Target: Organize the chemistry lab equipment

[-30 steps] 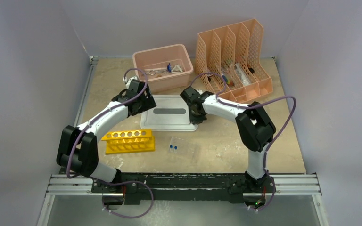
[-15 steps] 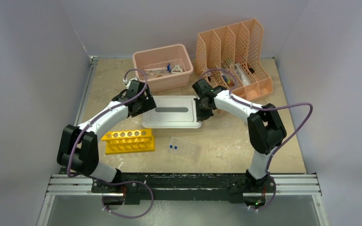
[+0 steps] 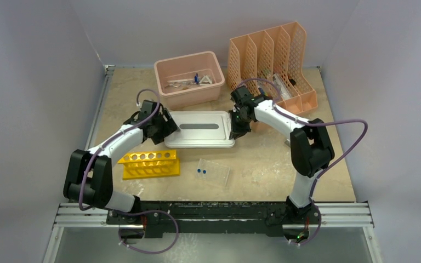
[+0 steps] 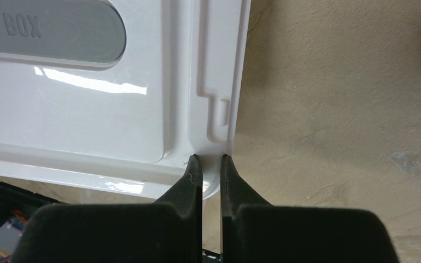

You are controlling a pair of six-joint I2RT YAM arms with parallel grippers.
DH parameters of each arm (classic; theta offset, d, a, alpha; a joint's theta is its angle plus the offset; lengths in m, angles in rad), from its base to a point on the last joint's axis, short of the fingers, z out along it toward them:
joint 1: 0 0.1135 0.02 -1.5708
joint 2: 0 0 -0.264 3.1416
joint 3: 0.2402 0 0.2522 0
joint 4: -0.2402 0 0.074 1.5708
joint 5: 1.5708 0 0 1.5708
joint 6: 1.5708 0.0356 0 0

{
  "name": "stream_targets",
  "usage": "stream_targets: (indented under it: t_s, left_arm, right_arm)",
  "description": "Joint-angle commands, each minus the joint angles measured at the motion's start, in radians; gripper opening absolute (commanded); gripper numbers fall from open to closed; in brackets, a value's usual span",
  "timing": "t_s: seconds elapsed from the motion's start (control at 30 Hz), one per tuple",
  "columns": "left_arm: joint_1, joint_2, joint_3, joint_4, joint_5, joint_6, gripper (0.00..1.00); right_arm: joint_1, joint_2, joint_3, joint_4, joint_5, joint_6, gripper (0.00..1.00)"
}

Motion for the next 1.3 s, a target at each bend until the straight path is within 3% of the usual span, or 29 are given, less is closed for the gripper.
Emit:
stream_targets:
  t_s: [0.0,0.17,0.57,0.7,0.83,1.03,1.13,1.27]
  left_arm:
    - [0.01,-0.066,-0.011,0.148,0.207,-0.026,0.67]
    - [0.009,-0.078,-0.01,0.179,0.351,-0.022,0.52]
    - [0.009,-0.183,-0.046,0.191,0.52,-0.095,0.22]
    - [0.008,-0.229,-0.077,0.274,0.584,-0.144,0.0]
    - [0.008,-0.237,-0.082,0.284,0.594,-0.145,0.0]
    - [0.009,-0.254,-0.028,0.333,0.627,-0.136,0.0]
    - [0.008,-0.249,-0.002,0.409,0.637,-0.16,0.0]
    - [0.008,-0.234,0.041,0.487,0.673,-0.21,0.0]
  right_arm:
    - [-0.012,-0.002,0.029,-0.001,-0.078,-0.015,0.0]
    - [-0.016,-0.011,0.016,0.021,-0.084,-0.013,0.0]
    - [-0.021,-0.099,-0.097,0.116,-0.073,-0.012,0.0]
    - [-0.021,-0.136,-0.144,0.182,-0.056,-0.012,0.0]
    - [-0.021,-0.168,-0.155,0.205,-0.009,0.005,0.0]
    - [-0.02,-0.283,-0.154,0.226,0.107,0.024,0.27]
    - [-0.021,-0.342,-0.144,0.233,0.176,0.02,0.34]
    - [-0.02,-0.414,-0.133,0.243,0.253,0.026,0.37]
